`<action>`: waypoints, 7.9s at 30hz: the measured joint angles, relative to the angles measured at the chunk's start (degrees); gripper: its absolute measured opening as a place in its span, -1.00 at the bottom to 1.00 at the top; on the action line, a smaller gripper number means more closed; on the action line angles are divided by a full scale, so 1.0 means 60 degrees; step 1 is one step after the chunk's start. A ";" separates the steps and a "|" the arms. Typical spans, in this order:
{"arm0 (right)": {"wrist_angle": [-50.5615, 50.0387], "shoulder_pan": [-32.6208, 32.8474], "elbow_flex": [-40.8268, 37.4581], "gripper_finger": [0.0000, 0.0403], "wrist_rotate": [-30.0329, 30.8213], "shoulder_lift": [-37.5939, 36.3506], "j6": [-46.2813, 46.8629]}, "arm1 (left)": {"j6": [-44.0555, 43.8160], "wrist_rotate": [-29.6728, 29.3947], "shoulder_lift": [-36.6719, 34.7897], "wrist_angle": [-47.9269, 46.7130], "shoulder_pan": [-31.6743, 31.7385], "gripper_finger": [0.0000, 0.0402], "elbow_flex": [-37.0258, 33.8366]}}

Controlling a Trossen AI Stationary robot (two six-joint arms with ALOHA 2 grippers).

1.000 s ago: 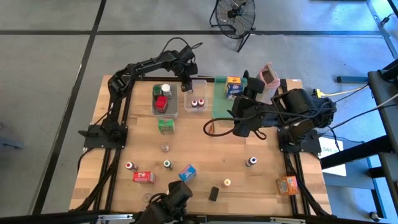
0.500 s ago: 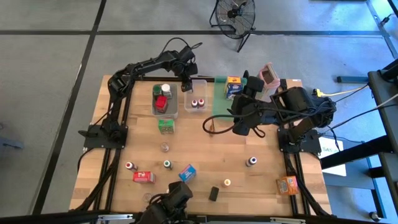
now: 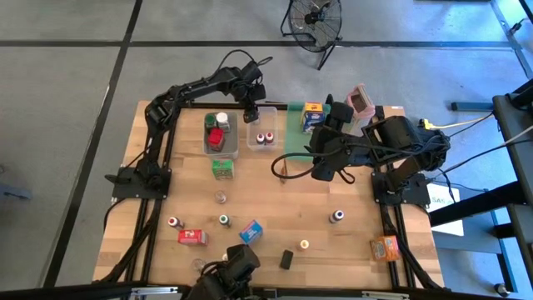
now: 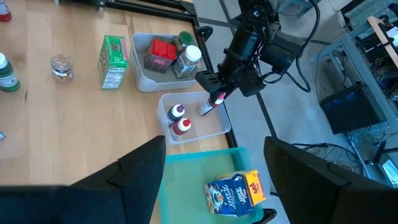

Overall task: Pick & Place Kitchen Items
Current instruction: Put the red cereal box into the green bin

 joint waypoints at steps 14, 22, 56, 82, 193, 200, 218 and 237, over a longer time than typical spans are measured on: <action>0.0000 0.0000 -0.0004 0.36 -0.0100 0.0000 0.0000 | 0.0157 -0.0252 -0.1326 -0.0095 -0.0180 -0.10 0.0007; 0.0003 0.0015 -0.0004 0.36 -0.0416 -0.0033 0.0113 | -0.0109 -0.0831 -0.3116 -0.0668 -0.0279 -0.10 0.0007; 0.0443 0.1107 -0.0004 0.36 -0.2992 0.0290 0.1948 | -0.2976 -0.0585 -0.6652 -0.6140 -0.5436 -0.10 -0.1273; 0.3000 0.1351 -0.0004 0.37 -0.1995 0.0623 0.2266 | -0.3124 -0.1759 -0.8961 -0.5086 -0.5671 0.34 -0.3406; 0.5830 0.2187 0.0000 0.37 -0.3485 0.1639 0.0933 | -1.3340 -0.3536 -0.5810 -0.3501 -1.5793 0.53 -0.5081; 0.5829 0.2034 0.0000 0.37 -0.3501 0.1639 0.0933 | -1.3402 -0.3563 -0.5806 -0.2678 -1.5793 0.53 -0.5539; 0.5832 0.1848 0.0000 0.37 -0.4000 0.1639 0.1119 | -1.4175 -0.3881 -0.5807 -0.1833 -1.5800 0.53 -0.6168; 0.5836 0.1796 -0.0004 0.37 -0.4247 0.1639 0.1122 | -1.4094 -0.4247 -0.5807 -0.2045 -1.5800 0.53 -0.6168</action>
